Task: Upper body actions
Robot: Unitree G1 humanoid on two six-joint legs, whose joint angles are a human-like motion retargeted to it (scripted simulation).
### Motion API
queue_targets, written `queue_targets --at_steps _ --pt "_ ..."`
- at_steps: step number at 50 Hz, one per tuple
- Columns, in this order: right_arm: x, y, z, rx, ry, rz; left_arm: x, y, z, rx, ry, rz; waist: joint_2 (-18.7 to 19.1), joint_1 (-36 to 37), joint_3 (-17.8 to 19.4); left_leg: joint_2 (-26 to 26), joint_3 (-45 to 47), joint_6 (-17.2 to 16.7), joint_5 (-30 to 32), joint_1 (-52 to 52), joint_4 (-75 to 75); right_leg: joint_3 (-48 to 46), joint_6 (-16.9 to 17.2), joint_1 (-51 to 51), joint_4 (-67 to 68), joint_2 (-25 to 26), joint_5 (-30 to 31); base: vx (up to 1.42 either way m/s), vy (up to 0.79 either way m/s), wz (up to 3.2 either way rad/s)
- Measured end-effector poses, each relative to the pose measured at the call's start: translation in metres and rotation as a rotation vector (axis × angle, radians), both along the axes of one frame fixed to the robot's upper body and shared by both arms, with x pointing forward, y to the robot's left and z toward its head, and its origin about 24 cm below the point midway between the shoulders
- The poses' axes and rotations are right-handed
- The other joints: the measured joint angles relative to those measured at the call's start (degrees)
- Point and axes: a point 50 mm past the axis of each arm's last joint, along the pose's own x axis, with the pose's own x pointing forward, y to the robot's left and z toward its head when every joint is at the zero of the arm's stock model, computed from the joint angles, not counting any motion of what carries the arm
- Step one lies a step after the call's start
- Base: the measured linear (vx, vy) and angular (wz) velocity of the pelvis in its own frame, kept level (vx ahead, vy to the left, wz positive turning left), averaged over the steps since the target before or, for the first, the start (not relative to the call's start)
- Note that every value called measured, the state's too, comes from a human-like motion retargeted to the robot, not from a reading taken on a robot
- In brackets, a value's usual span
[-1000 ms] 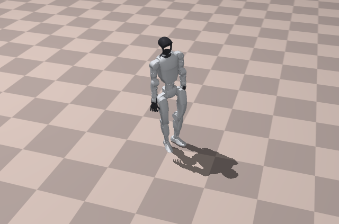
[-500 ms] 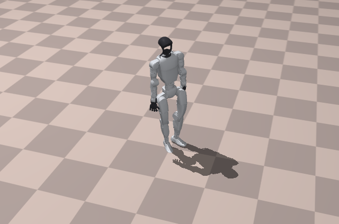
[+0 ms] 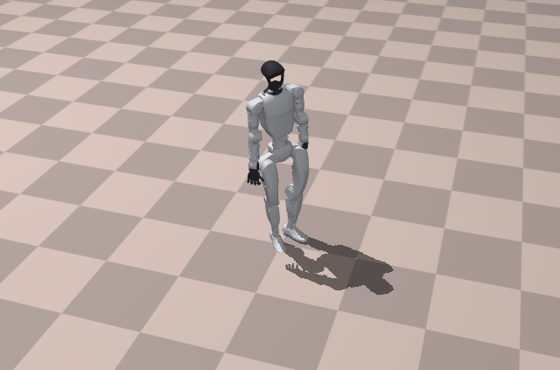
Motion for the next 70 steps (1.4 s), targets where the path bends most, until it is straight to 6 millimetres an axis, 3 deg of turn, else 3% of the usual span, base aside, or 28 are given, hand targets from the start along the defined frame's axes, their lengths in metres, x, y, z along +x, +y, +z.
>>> queue_targets --at_steps 70 --pt "-0.0015 0.0008 -0.0002 0.000 0.013 0.027 -0.0016 0.0013 0.0004 0.008 0.010 0.000 0.01 -0.20 -0.81 -0.09 -0.17 0.09 0.07 -0.58 0.01 -0.12 0.09 -0.60 0.09 -0.15 0.07 0.00 0.00 0.00"
